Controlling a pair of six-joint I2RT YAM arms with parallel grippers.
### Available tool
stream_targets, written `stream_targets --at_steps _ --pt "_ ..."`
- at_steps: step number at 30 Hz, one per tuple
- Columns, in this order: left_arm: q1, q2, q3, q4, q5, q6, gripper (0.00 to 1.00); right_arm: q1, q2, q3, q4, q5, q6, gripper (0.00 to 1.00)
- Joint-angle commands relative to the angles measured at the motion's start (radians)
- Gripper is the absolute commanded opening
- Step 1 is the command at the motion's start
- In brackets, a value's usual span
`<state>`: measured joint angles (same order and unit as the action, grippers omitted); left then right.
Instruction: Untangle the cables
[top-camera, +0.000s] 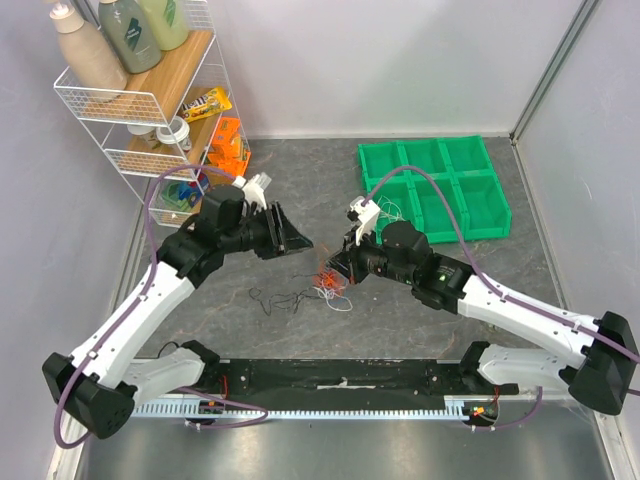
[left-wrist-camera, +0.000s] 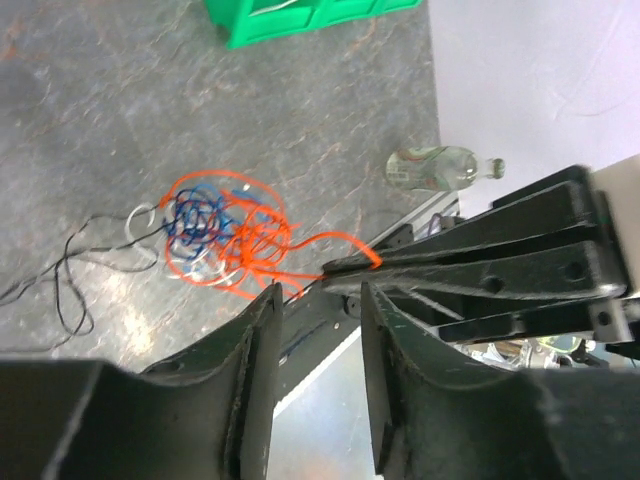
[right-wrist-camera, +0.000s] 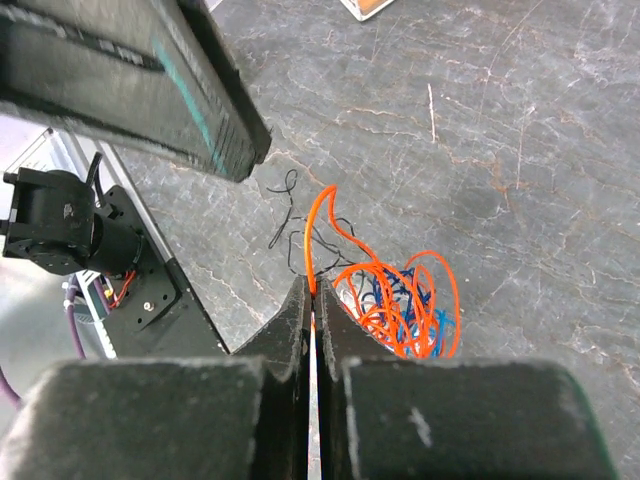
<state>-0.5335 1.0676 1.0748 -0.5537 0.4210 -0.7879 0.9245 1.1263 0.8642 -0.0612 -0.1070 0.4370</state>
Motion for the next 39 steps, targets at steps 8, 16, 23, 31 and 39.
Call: stream_targets --at_steps 8,16,23,31,39 --pt "0.001 -0.116 -0.289 0.124 0.105 -0.116 0.56 -0.024 0.035 0.062 0.034 -0.054 0.101 0.00" --pt "-0.003 -0.018 -0.305 0.156 0.188 -0.103 0.60 -0.030 0.036 0.075 0.044 -0.089 0.126 0.00" --pt "-0.026 0.054 -0.282 0.184 0.162 -0.117 0.54 -0.030 0.026 0.050 0.079 -0.105 0.155 0.00" --pt "-0.039 0.032 -0.277 0.059 0.060 -0.085 0.02 -0.030 -0.014 0.122 -0.076 0.130 0.125 0.00" --pt "-0.037 -0.147 -0.277 -0.290 -0.333 -0.135 0.02 -0.150 -0.051 0.305 -0.489 0.726 0.088 0.00"
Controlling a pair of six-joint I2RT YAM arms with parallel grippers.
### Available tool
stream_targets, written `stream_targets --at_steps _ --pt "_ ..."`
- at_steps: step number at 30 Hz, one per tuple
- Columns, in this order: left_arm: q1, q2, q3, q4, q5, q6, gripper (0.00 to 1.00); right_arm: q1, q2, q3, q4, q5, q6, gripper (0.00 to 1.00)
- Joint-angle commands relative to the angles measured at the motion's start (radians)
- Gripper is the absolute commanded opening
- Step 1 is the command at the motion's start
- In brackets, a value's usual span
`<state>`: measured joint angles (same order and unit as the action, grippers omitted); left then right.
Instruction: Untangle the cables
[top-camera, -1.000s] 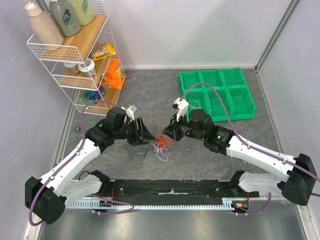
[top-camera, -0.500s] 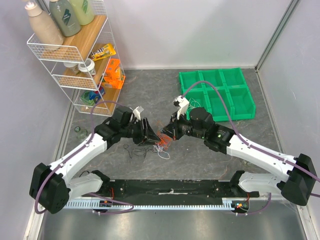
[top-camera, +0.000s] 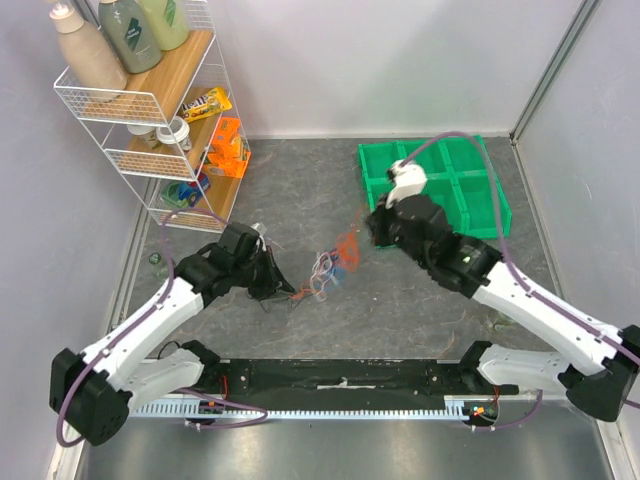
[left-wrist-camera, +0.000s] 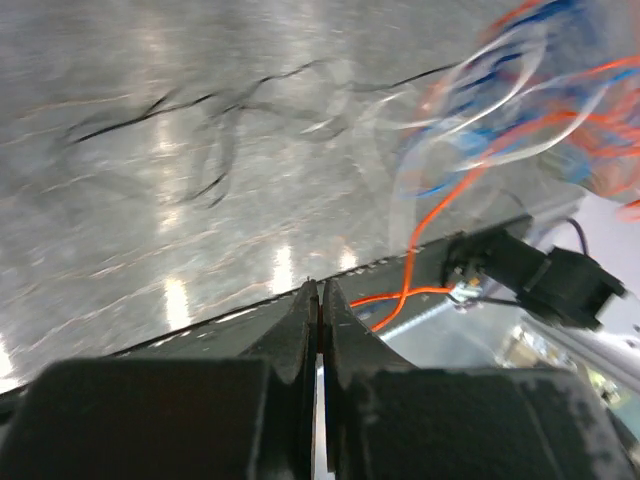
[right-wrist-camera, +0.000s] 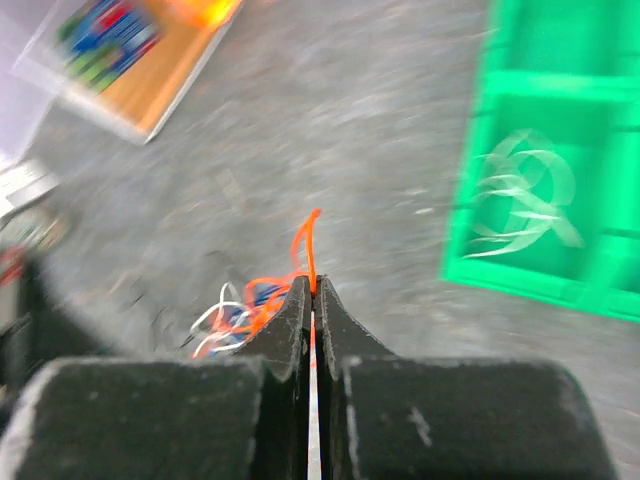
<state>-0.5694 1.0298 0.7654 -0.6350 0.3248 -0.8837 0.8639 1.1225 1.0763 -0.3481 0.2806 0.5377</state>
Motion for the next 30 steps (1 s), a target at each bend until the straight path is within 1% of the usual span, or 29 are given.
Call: stream_targets --at_steps 1,2,4,6,9,12,14,16,19,20,22,24,26,27,29,30 --pt "-0.003 -0.140 0.040 -0.248 -0.292 -0.067 0.02 -0.130 -0.058 0.096 -0.228 0.348 -0.016 0.00" --pt "-0.001 -0.180 0.054 -0.280 -0.350 -0.087 0.02 -0.181 -0.067 0.094 -0.251 0.354 -0.027 0.00" --pt "-0.003 -0.246 0.087 -0.317 -0.450 -0.113 0.02 -0.233 -0.082 0.088 -0.282 0.368 -0.056 0.00" --pt "-0.001 -0.298 0.133 -0.318 -0.525 -0.101 0.02 -0.259 -0.095 0.070 -0.301 0.379 -0.088 0.00" --pt "-0.001 -0.333 0.254 -0.322 -0.618 -0.048 0.02 -0.282 -0.095 0.034 -0.333 0.385 -0.105 0.00" --pt "-0.001 -0.315 0.427 -0.325 -0.710 0.029 0.02 -0.290 -0.095 -0.015 -0.368 0.342 -0.067 0.00" --pt "-0.001 -0.281 0.547 -0.324 -0.754 0.101 0.02 -0.290 -0.101 -0.056 -0.367 0.283 -0.047 0.00" --pt "-0.003 -0.237 0.697 -0.321 -0.808 0.179 0.02 -0.290 -0.096 -0.097 -0.368 0.243 -0.033 0.00" --pt "-0.001 -0.160 0.868 -0.313 -0.909 0.299 0.02 -0.290 -0.102 -0.142 -0.384 0.239 -0.013 0.00" --pt "-0.001 -0.139 0.927 -0.301 -0.931 0.333 0.02 -0.290 -0.108 -0.148 -0.382 0.229 -0.019 0.00" --pt "-0.001 -0.106 1.023 -0.255 -0.946 0.409 0.02 -0.290 -0.107 -0.160 -0.350 0.131 -0.080 0.00" --pt "-0.001 -0.076 1.104 -0.206 -0.914 0.469 0.02 -0.290 -0.090 -0.162 -0.322 -0.060 -0.157 0.05" --pt "-0.001 -0.038 1.190 -0.169 -0.864 0.500 0.02 -0.290 -0.089 -0.188 -0.280 -0.249 -0.214 0.24" --pt "0.000 -0.015 1.228 -0.164 -0.840 0.505 0.02 -0.290 -0.087 -0.205 -0.264 -0.318 -0.229 0.32" --pt "-0.001 0.027 1.302 -0.163 -0.796 0.503 0.02 -0.290 -0.073 -0.228 -0.264 -0.405 -0.242 0.41" --pt "-0.003 0.044 1.334 -0.161 -0.779 0.505 0.02 -0.290 -0.070 -0.239 -0.269 -0.412 -0.243 0.45"
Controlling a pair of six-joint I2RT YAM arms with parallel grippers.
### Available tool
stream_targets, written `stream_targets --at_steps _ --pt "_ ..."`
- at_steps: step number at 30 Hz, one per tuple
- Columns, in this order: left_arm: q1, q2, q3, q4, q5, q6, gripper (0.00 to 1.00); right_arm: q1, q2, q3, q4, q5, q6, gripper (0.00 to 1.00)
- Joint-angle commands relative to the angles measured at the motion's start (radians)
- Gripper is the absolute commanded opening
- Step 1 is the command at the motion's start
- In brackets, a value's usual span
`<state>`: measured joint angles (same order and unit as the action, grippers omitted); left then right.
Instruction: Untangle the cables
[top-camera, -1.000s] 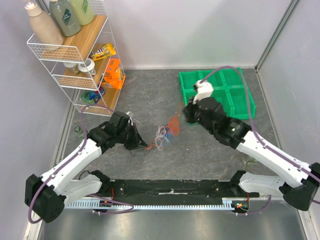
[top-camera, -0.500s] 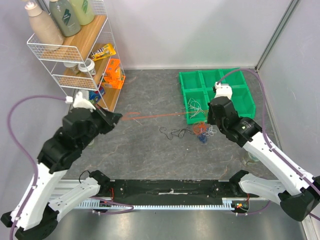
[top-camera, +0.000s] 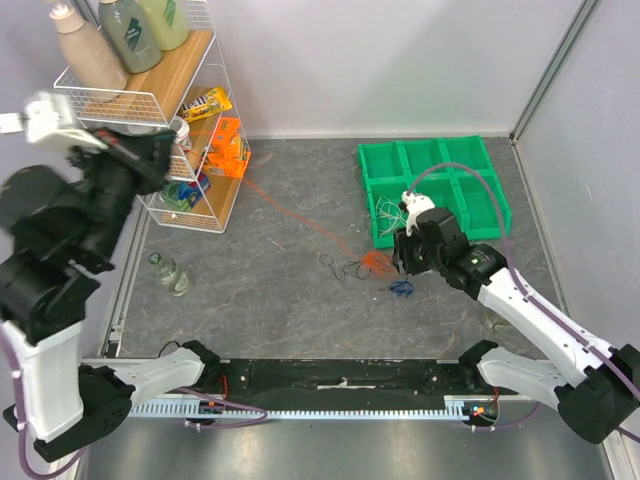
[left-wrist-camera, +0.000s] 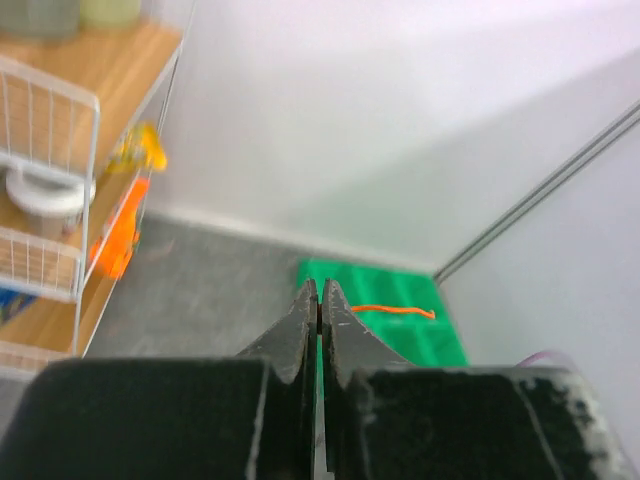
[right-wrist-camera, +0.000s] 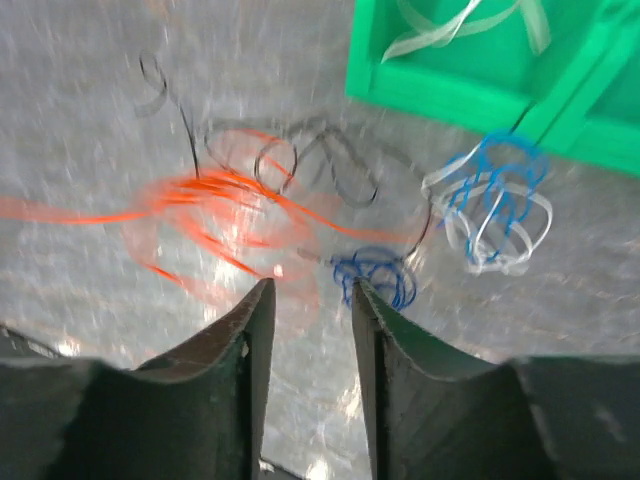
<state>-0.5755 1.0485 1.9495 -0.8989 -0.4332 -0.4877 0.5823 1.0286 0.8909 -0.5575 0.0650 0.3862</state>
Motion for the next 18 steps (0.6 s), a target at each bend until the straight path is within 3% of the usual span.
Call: stream_targets --at_steps 1,7,10,13,18 --pt "0.003 0.039 0.175 0.104 -0.009 0.109 0.02 -0.007 0.025 -0.058 -0.065 -0.198 -0.095 0.48" --pt "0.005 0.064 0.209 0.146 0.047 0.093 0.02 -0.007 0.048 -0.050 -0.084 -0.169 -0.073 0.64" --pt "0.005 0.070 0.229 0.163 0.045 0.093 0.02 -0.007 0.148 -0.035 -0.032 -0.247 -0.070 0.67" --pt "0.005 0.085 0.252 0.172 0.083 0.092 0.02 -0.007 0.234 0.002 0.013 -0.222 -0.015 0.68" --pt "0.005 0.068 0.209 0.166 0.103 0.035 0.02 -0.009 0.359 0.005 -0.016 0.102 0.095 0.67"
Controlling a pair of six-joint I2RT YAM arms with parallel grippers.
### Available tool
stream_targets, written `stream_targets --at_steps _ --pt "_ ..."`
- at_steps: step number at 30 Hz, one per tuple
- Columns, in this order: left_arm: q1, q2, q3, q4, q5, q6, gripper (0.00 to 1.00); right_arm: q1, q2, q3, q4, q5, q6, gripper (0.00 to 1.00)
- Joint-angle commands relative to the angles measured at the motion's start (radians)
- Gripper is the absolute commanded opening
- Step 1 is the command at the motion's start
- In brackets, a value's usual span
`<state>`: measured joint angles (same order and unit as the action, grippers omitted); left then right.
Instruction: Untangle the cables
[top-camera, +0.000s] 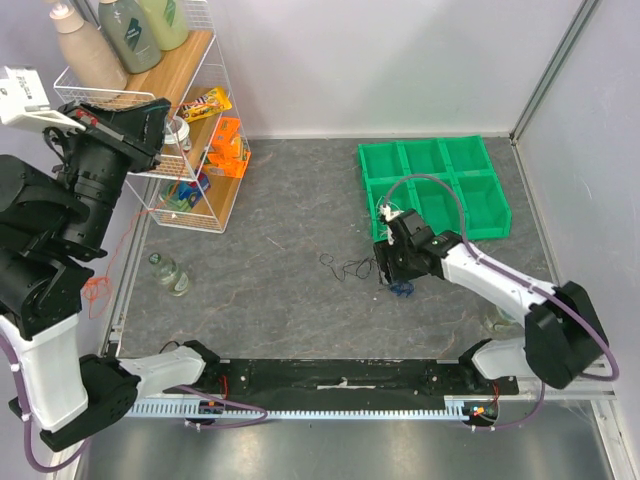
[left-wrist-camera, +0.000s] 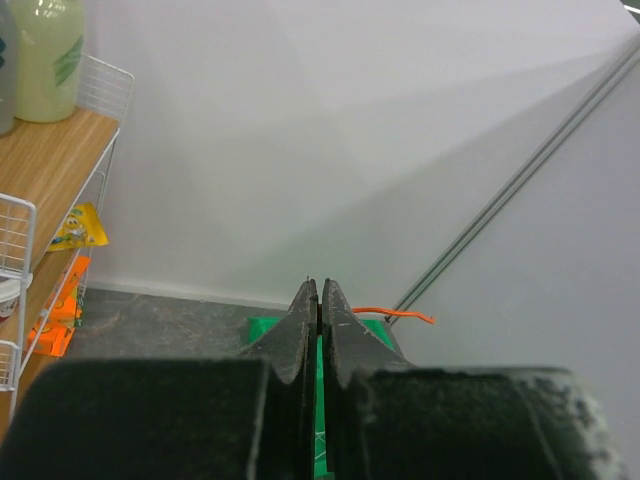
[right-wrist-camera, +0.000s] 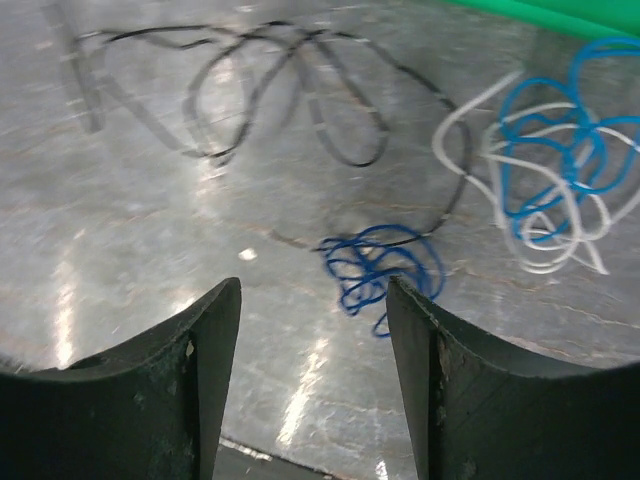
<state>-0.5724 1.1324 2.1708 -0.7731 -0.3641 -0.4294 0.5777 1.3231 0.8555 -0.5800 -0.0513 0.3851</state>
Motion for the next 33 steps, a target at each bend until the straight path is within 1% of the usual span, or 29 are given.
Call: stream_targets --at_steps 1,3,6,9,11,12,15,18,19,24,27,29,32,33 --pt "0.000 -0.019 -0.017 0.041 0.043 -0.031 0.02 -0.004 0.077 0.028 -0.001 0.246 0.110 0.67" --pt "0.002 -0.019 -0.023 0.035 0.054 -0.035 0.02 -0.004 0.079 -0.021 0.018 0.257 0.136 0.67" --pt "0.000 -0.020 -0.042 0.029 0.066 -0.052 0.02 -0.004 0.100 -0.071 0.026 0.231 0.170 0.67" --pt "0.002 -0.019 -0.063 0.029 0.068 -0.060 0.02 -0.004 0.116 -0.122 0.034 0.135 0.205 0.66" --pt "0.002 -0.013 -0.071 0.029 0.071 -0.066 0.02 0.007 0.104 -0.148 0.043 0.055 0.198 0.66" --pt "0.002 -0.010 -0.072 0.029 0.080 -0.069 0.02 0.023 0.094 -0.147 0.039 0.027 0.186 0.66" --pt "0.002 0.000 -0.080 0.031 0.094 -0.066 0.02 0.045 0.032 -0.110 0.005 0.010 0.127 0.66" --pt "0.000 -0.002 -0.121 0.044 0.102 -0.078 0.02 0.047 -0.054 -0.043 -0.014 0.011 0.081 0.67" --pt "0.002 -0.003 -0.147 0.064 0.129 -0.092 0.01 0.047 -0.080 -0.017 -0.014 0.014 0.071 0.68" --pt "0.002 0.000 -0.219 0.090 0.154 -0.114 0.02 0.045 -0.088 -0.007 -0.014 0.031 0.071 0.68" --pt "0.000 0.000 -0.262 0.098 0.178 -0.129 0.02 0.047 -0.125 0.016 0.047 0.007 0.051 0.69" --pt "0.002 -0.002 -0.290 0.100 0.188 -0.140 0.02 0.045 -0.121 0.028 0.107 -0.040 0.029 0.69" --pt "0.002 -0.008 -0.322 0.101 0.191 -0.163 0.02 0.060 -0.056 0.042 0.198 -0.157 -0.009 0.69" --pt "0.002 -0.013 -0.330 0.103 0.191 -0.169 0.02 0.073 -0.033 0.054 0.218 -0.172 -0.020 0.68"
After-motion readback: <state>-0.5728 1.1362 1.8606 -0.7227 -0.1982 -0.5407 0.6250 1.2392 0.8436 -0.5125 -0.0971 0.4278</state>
